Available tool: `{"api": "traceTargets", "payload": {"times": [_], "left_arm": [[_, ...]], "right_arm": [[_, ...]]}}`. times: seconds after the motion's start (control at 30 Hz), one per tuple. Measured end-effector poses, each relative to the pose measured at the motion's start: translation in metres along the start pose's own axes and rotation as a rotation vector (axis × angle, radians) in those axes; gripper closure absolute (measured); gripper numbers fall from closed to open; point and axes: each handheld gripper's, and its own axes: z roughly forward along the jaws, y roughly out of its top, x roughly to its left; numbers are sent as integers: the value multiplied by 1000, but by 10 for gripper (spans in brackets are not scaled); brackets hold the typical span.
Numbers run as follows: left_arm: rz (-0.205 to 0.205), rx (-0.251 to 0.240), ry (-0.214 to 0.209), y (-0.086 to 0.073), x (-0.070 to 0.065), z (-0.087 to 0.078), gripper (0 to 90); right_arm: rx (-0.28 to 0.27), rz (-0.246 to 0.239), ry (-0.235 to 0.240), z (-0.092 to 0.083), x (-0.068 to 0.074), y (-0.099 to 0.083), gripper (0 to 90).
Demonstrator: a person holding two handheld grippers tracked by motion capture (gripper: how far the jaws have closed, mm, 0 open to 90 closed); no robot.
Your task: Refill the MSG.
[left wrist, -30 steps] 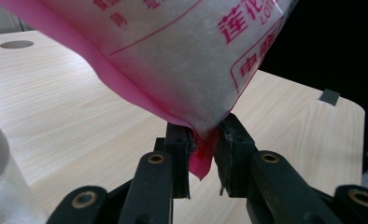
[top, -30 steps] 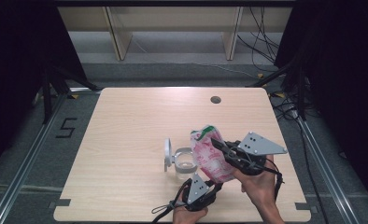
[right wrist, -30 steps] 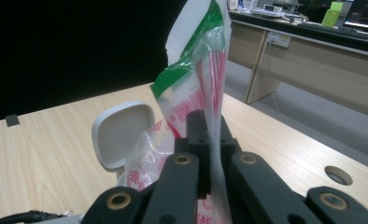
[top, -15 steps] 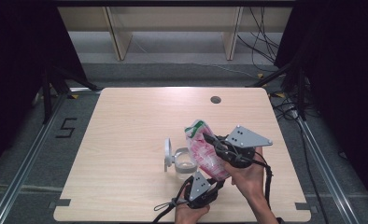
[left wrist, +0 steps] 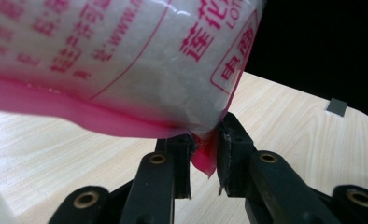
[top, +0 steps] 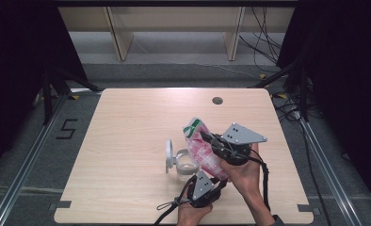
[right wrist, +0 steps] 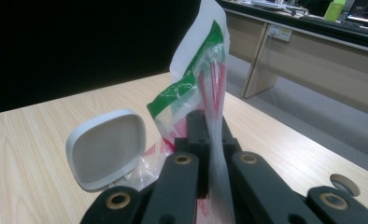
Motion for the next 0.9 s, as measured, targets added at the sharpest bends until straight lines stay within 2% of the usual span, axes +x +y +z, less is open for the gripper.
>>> {"api": "traceTargets", "payload": {"times": [0.27, 0.33, 0.37, 0.53, 0.57, 0.6, 0.67, 0.9], "left_arm": [[6, 1, -4, 1, 1, 4, 766], [10, 2, -10, 1, 1, 5, 766], [4, -3, -7, 1, 0, 5, 766], [9, -4, -11, 1, 1, 5, 766], [8, -9, -12, 1, 1, 6, 766], [4, -17, -12, 1, 1, 7, 766], [2, -21, -13, 1, 0, 7, 767], [-5, -27, -22, 2, 1, 9, 768]], "right_arm": [[9, 9, -8, 3, -1, -1, 900], [-4, 3, -20, 4, -1, -1, 900], [6, 12, 3, 5, -2, -1, 900], [12, 4, -2, 6, -2, -1, 900], [-2, 1, -14, 8, -1, -1, 900], [6, 8, 2, 8, -1, -1, 900], [13, -2, -8, 9, -1, -1, 900], [11, 5, 2, 11, 2, 0, 900]]}}
